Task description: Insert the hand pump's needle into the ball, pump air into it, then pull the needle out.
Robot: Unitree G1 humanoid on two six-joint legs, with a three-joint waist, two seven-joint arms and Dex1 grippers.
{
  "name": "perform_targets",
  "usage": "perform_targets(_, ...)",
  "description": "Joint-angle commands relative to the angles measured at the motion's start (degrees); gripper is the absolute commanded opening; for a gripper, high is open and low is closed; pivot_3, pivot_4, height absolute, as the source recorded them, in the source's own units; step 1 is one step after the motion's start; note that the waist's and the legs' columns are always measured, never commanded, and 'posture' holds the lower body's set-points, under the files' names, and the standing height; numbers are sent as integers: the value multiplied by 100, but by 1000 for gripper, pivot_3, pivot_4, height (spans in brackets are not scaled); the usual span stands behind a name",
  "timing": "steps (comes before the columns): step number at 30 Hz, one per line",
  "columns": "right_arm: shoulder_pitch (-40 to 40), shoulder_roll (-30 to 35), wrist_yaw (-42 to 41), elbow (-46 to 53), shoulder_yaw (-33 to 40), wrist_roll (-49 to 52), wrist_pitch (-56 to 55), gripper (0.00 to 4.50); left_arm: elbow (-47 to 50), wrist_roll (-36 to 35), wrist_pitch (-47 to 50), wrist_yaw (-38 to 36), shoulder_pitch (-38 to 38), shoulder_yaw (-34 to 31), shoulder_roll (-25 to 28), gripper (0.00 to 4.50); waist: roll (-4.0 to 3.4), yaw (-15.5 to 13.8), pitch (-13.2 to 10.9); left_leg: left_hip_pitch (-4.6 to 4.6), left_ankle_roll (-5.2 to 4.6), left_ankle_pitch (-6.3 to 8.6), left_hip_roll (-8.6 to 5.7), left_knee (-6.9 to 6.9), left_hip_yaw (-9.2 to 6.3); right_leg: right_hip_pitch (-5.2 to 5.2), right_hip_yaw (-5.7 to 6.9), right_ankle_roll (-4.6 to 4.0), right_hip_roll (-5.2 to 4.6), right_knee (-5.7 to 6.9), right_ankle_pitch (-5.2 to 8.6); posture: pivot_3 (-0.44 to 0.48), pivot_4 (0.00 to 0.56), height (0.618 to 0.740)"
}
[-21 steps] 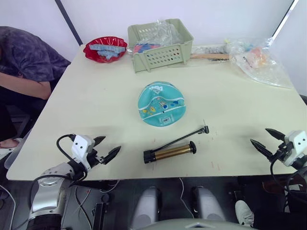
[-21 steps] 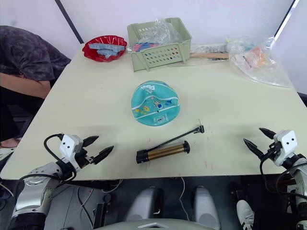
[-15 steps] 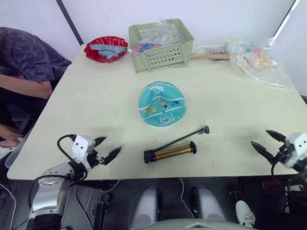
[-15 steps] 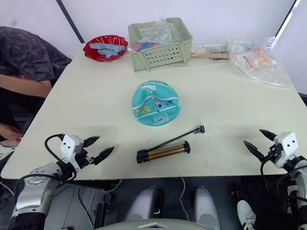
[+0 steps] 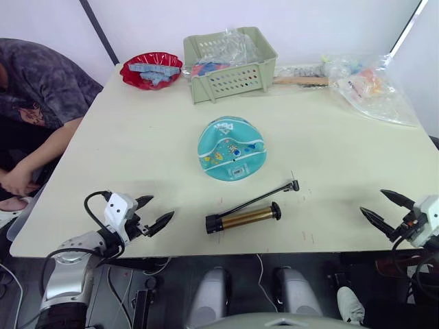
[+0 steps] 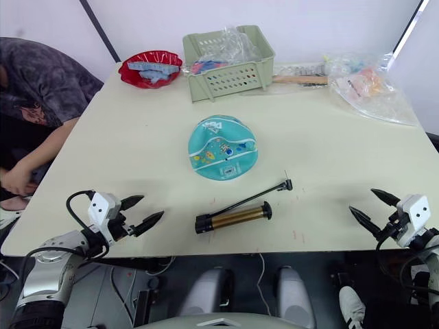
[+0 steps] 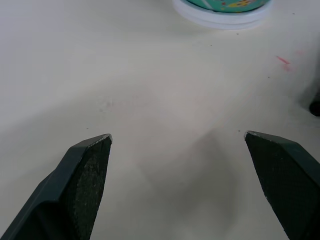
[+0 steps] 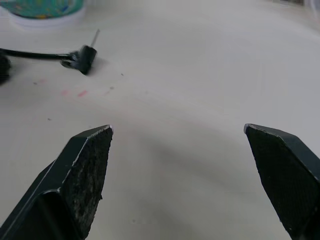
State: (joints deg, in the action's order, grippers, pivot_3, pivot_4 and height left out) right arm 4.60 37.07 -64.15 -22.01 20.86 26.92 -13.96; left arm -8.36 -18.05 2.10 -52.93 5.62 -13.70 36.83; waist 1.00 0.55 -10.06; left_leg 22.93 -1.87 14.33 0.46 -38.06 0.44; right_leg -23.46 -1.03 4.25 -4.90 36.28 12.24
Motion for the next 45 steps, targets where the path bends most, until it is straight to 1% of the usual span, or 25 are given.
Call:
perform_targets(1, 129, 130, -513, 482, 218, 466, 86, 4391, 422, -20, -5, -160, -21, 75, 147, 4500, 0, 1, 0, 0, 0, 0, 2, 0, 0, 0, -1, 0, -1, 0, 0, 0, 150, 740)
perform_targets(4, 247, 199, -799, 823, 194, 679, 289, 4391, 622, -91, 179, -297, -83, 189, 218, 4500, -1, 5, 0, -1, 0, 0, 5, 0, -6, 0, -1, 0, -1, 0, 0, 0, 150, 740)
perform_targets(7, 379, 268, -1104, 1507, 179, 1047, 624, 4391, 1075, -370, 633, -705, -259, 519, 303, 4500, -2, -5, 0, 0, 0, 0, 5, 0, -14, 0, 0, 0, -1, 3, 0, 0, 150, 740)
perform_targets(12, 437, 274, -1089, 2532, 188, 1552, 1177, 4391, 1475, -112, 1023, -586, -793, 1112, 252, 4500, -2, -24, -1, 0, 0, 0, 0, -3, -38, 2, 3, 1, 0, 4, -1, 0, 150, 740)
perform_targets(13, 455, 267, -1089, 2664, 185, 1593, 1236, 4391, 1533, -67, 1090, -555, -882, 1216, 244, 4500, -2, -23, -1, 0, 0, 0, -3, -3, -41, 3, 5, 15, 1, 4, -8, 0, 150, 740)
perform_targets(15, 460, 233, -1048, 2850, 197, 1658, 1332, 4391, 1644, -79, 1359, -514, -1101, 1402, 213, 4500, -2, -23, -1, 1, 0, 0, -7, -2, -42, 3, 5, 19, 1, 3, -10, 0, 150, 740)
perform_targets(20, 424, 211, -1012, 2961, 232, 1648, 1413, 4391, 1775, 19, 1807, -350, -1689, 1811, 57, 4500, -1, -41, -1, 3, 0, 0, -12, -6, -45, 4, 8, 20, 2, 4, -11, 0, 150, 740)
perform_targets(22, 406, 215, -988, 3000, 239, 1654, 1441, 4391, 1778, 67, 1852, -326, -1836, 1959, -23, 4500, -2, -35, -1, 3, 0, 0, -13, -5, -45, 4, 7, 21, 2, 3, -10, 0, 150, 740)
perform_targets(24, 401, 218, -981, 3024, 249, 1658, 1459, 4500, 1841, 22, 1947, -321, -1872, 2016, -79, 3988, -1, -34, -1, 4, 0, 0, -14, -6, -47, 4, 8, 22, 3, 3, -11, 0, 150, 740)
perform_targets(26, 405, 212, -974, 3048, 265, 1656, 1473, 4500, 1902, -44, 2092, -337, -1875, 2051, -86, 3220, -1, -24, -1, 4, 0, 0, -14, -6, -46, 4, 7, 22, 3, 3, -11, 0, 150, 740)
perform_targets(27, 412, 208, -963, 3075, 274, 1657, 1481, 4500, 1923, -5, 2079, -345, -1883, 2107, -82, 2684, -2, -21, -1, 4, 0, 0, -13, -6, -46, 3, 7, 22, 3, 4, -11, 0, 150, 740)
perform_targets(28, 415, 200, -935, 3110, 287, 1663, 1491, 4500, 1950, 23, 2100, -312, -1908, 2155, -106, 2589, -1, -21, -1, 4, 0, 0, -13, -6, -47, 3, 8, 22, 4, 4, -11, 0, 150, 740)
perform_targets(29, 425, 188, -908, 3150, 289, 1663, 1494, 4500, 1965, 53, 2124, -274, -1952, 2207, -148, 2041, -2, -24, -1, 4, 0, 0, -13, -6, -48, 3, 8, 22, 4, 4, -11, 0, 150, 740)
perform_targets(35, 490, 89, -812, 3274, 231, 1603, 1475, 4500, 1932, 110, 2298, -116, -2234, 2477, -454, 2041, -1, -79, -1, 8, 0, 0, -16, -14, -50, 5, 10, 23, 3, 3, -12, 0, 150, 740)
perform_targets(39, 447, 66, -777, 3268, 209, 1587, 1482, 4500, 1808, 269, 2316, -88, -2414, 2704, -534, 2041, -1, -101, -1, 8, 0, 0, -16, -15, -51, 5, 10, 22, 3, 5, -11, 0, 150, 740)
perform_targets(42, 402, 33, -776, 3230, 161, 1561, 1448, 4500, 1476, 583, 2303, 155, -2770, 3016, -852, 2041, -1, -124, -1, 7, 0, 0, -17, -16, -49, 5, 9, 23, 3, 5, -12, 0, 150, 740)
perform_targets(45, 330, 9, -741, 3208, 159, 1508, 1417, 4500, 1329, 756, 2411, 265, -2944, 3222, -1091, 2041, -1, -136, -1, 9, 0, 0, -22, -26, -50, 12, 15, 24, 3, 4, -12, 0, 150, 740)
